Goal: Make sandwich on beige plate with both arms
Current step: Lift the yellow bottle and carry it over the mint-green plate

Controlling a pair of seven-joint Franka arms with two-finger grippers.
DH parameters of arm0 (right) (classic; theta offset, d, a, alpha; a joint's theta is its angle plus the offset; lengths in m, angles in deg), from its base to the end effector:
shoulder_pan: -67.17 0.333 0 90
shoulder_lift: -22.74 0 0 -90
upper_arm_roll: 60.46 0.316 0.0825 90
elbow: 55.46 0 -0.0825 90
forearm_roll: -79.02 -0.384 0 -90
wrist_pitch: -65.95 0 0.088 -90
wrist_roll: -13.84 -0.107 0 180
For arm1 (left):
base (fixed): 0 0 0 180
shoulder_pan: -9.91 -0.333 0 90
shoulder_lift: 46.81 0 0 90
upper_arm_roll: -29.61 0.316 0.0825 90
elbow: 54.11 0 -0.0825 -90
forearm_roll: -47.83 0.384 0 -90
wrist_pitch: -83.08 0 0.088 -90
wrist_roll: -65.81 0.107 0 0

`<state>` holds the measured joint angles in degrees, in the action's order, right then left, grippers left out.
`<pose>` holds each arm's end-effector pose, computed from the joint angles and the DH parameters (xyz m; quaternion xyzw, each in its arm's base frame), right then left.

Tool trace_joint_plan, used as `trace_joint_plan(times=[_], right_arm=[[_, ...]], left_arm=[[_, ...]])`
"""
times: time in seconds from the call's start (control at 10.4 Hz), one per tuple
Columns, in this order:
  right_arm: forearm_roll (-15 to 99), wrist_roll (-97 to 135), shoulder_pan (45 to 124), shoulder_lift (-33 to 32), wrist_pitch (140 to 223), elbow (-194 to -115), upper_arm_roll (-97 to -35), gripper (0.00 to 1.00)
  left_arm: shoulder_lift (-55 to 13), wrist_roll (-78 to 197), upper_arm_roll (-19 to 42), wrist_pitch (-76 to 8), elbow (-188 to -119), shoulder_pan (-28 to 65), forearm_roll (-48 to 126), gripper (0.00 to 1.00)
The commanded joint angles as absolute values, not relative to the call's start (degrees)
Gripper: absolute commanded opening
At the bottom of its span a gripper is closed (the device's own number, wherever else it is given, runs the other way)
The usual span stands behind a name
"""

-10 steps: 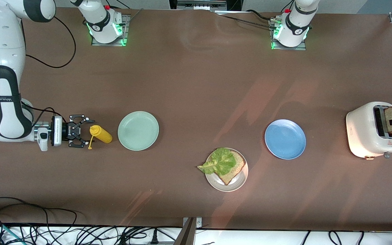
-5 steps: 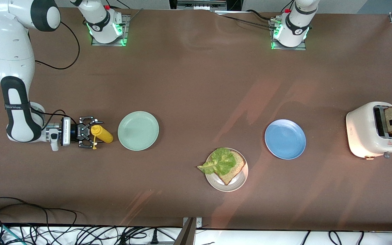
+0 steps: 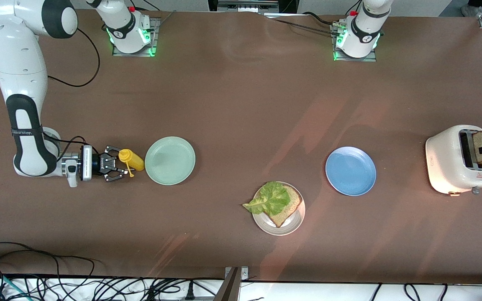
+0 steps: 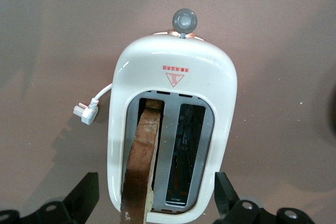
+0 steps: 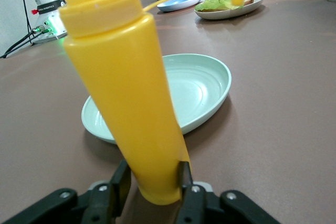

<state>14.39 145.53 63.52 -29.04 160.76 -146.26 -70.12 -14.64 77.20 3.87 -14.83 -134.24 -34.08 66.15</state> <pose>0.6258 -0.0461 0.1007 -0.6315 -0.5685 -0.2876 0.4420 0.6179 0.2940 0.3890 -0.9938 -0.0408 0.1032 0.0102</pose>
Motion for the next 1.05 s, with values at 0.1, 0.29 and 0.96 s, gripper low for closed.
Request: trace_joint_plan(times=[0.1, 0.29, 0.96], right_arm=[[13.89, 144.9, 63.92, -29.74, 161.75, -144.06, -69.51, 0.0], [18.34, 138.87, 64.36, -28.69, 161.84, -141.86, -69.51, 0.0], [43.94, 88.53, 79.18, -13.75, 164.12, -141.41, -71.17, 0.0]], left_arm=[[-14.73, 78.03, 3.33, -15.1, -134.09, -34.38, 68.31, 0.97], [-14.73, 77.94, 3.33, -15.01, -134.09, -34.38, 68.31, 0.97], [-14.82, 77.68, 3.24, -15.01, -134.09, -34.3, 68.31, 0.97]])
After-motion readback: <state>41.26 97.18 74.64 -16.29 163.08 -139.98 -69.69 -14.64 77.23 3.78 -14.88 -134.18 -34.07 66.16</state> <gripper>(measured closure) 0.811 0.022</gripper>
